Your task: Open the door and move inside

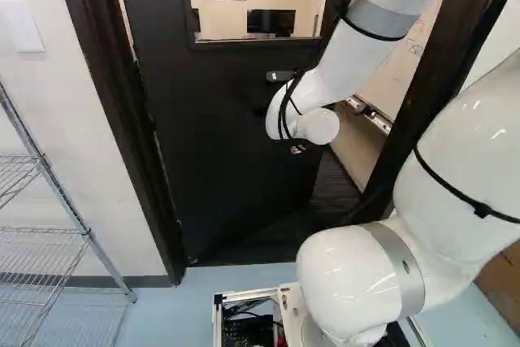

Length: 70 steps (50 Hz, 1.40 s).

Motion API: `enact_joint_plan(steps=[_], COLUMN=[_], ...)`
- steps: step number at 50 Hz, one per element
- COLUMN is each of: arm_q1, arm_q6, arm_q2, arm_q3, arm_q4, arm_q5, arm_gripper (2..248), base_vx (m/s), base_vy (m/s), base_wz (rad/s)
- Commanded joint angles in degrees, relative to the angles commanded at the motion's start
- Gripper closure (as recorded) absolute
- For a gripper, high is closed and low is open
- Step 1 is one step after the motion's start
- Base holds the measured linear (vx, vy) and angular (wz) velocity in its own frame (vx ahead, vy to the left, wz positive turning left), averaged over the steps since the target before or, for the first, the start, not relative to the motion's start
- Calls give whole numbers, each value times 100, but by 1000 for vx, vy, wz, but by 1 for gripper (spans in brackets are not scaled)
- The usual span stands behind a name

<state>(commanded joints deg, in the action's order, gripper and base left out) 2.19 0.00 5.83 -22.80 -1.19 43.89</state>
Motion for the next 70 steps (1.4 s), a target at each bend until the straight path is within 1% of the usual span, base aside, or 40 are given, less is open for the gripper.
enact_joint_plan(steps=[12, 26, 60, 70], arm_q1=[75, 182, 449, 525], arm_q6=[0, 0, 0, 0], arm_q2=[-126, -305, -736, -859], arm_q3=[-121, -295, -729, -857], arm_q4=[173, 472, 1457, 1755], arm_q5=[0, -41, -576, -627], arm_gripper=[3, 3, 3, 3], base_vx=[0, 0, 0, 0], base_vy=[0, 0, 0, 0], base_wz=[0, 0, 0, 0])
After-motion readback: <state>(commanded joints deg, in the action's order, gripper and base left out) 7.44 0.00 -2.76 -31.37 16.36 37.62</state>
